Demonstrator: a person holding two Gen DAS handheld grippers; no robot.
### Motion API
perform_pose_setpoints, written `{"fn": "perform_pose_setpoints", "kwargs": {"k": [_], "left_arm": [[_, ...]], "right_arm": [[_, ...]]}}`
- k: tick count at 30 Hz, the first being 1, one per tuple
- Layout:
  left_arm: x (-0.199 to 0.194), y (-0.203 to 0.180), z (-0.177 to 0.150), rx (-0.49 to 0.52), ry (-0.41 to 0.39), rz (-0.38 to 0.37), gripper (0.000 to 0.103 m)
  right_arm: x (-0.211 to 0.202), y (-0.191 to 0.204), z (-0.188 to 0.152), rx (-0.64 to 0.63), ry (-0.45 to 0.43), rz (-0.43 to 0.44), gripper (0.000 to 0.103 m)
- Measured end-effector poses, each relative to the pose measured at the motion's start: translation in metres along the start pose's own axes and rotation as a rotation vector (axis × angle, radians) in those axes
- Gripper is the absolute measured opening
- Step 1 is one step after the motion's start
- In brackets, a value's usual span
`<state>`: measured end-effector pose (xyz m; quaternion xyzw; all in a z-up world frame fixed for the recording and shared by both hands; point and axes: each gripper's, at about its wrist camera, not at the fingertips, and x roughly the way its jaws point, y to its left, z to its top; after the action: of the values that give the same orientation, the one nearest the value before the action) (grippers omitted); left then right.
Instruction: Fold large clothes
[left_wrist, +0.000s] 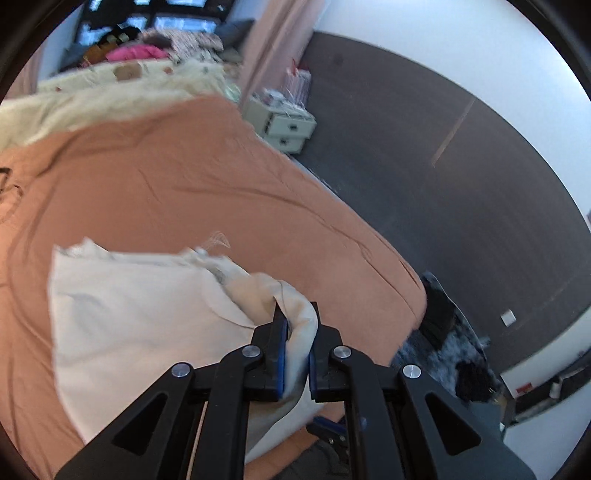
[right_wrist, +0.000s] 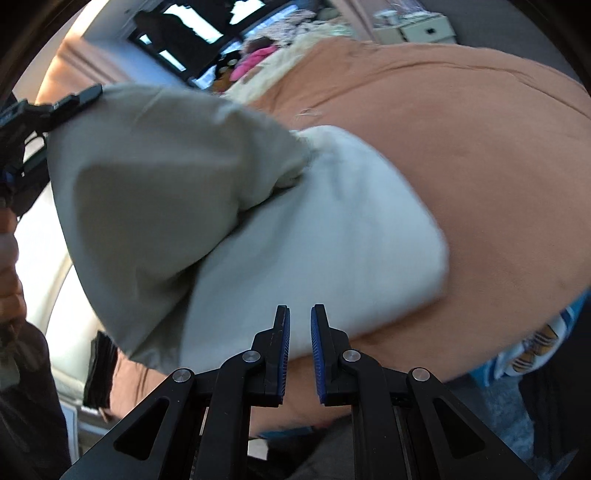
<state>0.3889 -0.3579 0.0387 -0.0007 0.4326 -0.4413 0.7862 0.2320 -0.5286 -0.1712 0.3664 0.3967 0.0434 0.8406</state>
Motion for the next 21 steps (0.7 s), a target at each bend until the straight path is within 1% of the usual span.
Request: {"fn": "perform_pose_setpoints", "kwargs": {"k": [1, 2, 3, 4, 5, 6, 7, 8, 10, 11, 12, 13, 16, 19, 21], "left_arm": [[0.009, -0.005, -0.004, 0.013, 0.042, -0.022, 0.011], [0.015, -0.008, -0.006, 0.021, 0.071, -0.028, 0.011], [0.022, -0.01, -0.011, 0.032, 0.116, -0.029, 0.013], [0.025, -0.011, -0.014, 0.033, 0.145, -0.034, 0.016], [0.026, -0.011, -0.016, 0.025, 0.164, -0.042, 0.019], [0.026, -0.009, -0.017, 0.012, 0.173, -0.06, 0.024], [0.021, -0.005, -0.018, -0.012, 0.168, -0.083, 0.031], [0.016, -0.002, -0.016, -0.026, 0.154, -0.084, 0.038], [0.004, 0.005, -0.012, -0.053, 0.107, -0.067, 0.075], [-0.008, 0.012, -0.011, -0.066, 0.065, -0.066, 0.081], [-0.017, 0.018, -0.011, -0.072, 0.031, -0.061, 0.083], [-0.022, 0.022, -0.011, -0.075, 0.016, -0.047, 0.083], [-0.031, 0.044, -0.013, -0.11, 0.002, 0.02, 0.083], [-0.038, 0.07, -0.017, -0.159, -0.009, 0.076, 0.083], [-0.04, 0.086, -0.023, -0.182, -0.016, 0.109, 0.083]], "right_arm": [[-0.001, -0.01, 0.0, 0.025, 0.0, -0.002, 0.013], [-0.003, -0.016, 0.001, 0.041, -0.001, 0.001, 0.013], [-0.003, -0.024, 0.001, 0.063, -0.002, 0.008, 0.016], [-0.005, -0.029, 0.002, 0.078, -0.003, 0.016, 0.032], [-0.006, -0.036, 0.005, 0.098, -0.007, 0.023, 0.044], [-0.007, -0.04, 0.007, 0.116, -0.015, 0.028, 0.067], [-0.009, -0.044, 0.008, 0.132, -0.031, 0.035, 0.078], [-0.014, -0.049, 0.011, 0.148, -0.054, 0.044, 0.079], [-0.02, -0.055, 0.016, 0.16, -0.074, 0.053, 0.079], [-0.024, -0.057, 0.017, 0.164, -0.081, 0.051, 0.079], [-0.027, -0.06, 0.019, 0.169, -0.09, 0.048, 0.079], [-0.029, -0.063, 0.02, 0.172, -0.094, 0.049, 0.079], [-0.034, -0.066, 0.026, 0.167, -0.098, 0.073, 0.079], [-0.026, -0.063, 0.033, 0.129, -0.058, 0.079, 0.079], [-0.013, -0.056, 0.041, 0.102, -0.017, 0.094, 0.079]]}}
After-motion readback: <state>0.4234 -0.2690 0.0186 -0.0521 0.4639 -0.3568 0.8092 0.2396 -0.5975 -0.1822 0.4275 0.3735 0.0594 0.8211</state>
